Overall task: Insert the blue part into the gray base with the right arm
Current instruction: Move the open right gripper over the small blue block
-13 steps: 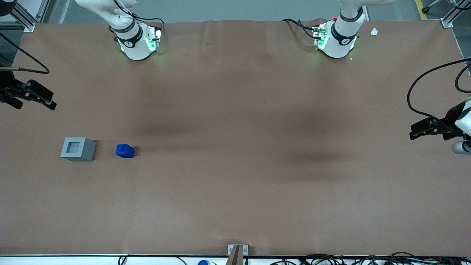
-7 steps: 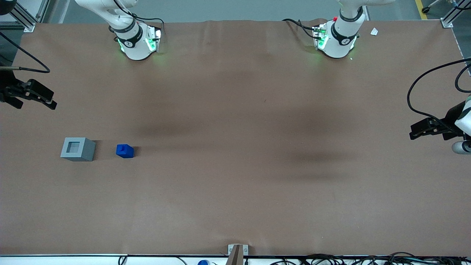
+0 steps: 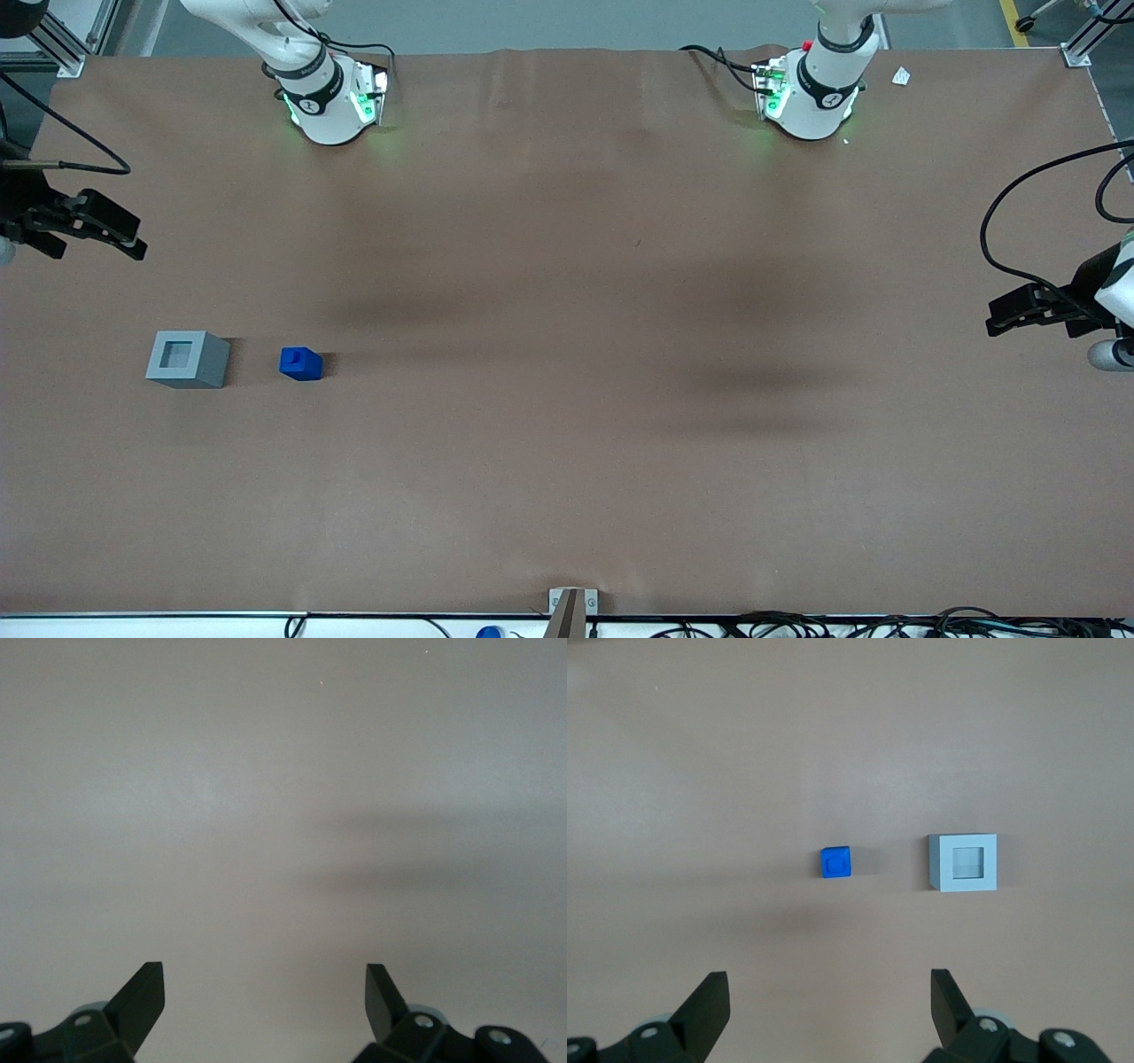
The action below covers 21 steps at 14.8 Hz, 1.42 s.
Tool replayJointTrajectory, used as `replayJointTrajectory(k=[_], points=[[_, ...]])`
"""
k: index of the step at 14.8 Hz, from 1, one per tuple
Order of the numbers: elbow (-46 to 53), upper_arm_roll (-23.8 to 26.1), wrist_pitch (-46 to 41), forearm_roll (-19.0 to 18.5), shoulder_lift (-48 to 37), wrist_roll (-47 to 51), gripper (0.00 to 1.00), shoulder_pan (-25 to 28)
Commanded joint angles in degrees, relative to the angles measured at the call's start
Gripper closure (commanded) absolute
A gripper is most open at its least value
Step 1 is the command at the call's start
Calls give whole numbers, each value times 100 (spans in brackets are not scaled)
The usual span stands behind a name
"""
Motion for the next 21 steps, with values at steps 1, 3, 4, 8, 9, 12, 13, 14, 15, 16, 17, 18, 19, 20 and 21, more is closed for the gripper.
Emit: replayJointTrajectory(k=[1,3,4,8,9,12,13,14,15,16,17,18,19,20,21], points=[[32,-13,-57,91,139,103,0,146],[-47,-13,-49,91,201,42,0,217],[-56,-4,-48,91,306,50,0,235],[-214,-4,109,108,675,59,0,235],[-380,-4,275,108,693,68,0,235],[-1126,-4,1152,117,693,68,0,235],[-1355,-4,1425,117,702,76,0,235],[-1557,-4,1680,117,728,94,0,252],[-1733,5,1883,134,763,103,0,244],[-1857,-4,2033,274,816,94,0,252],[-1927,-4,2113,327,886,77,0,244],[-1963,-4,2183,337,982,76,0,252],[-1963,-4,2254,337,1088,68,0,252],[-1972,-4,2341,337,1202,59,0,252],[-1972,-4,2455,337,1316,59,0,252]])
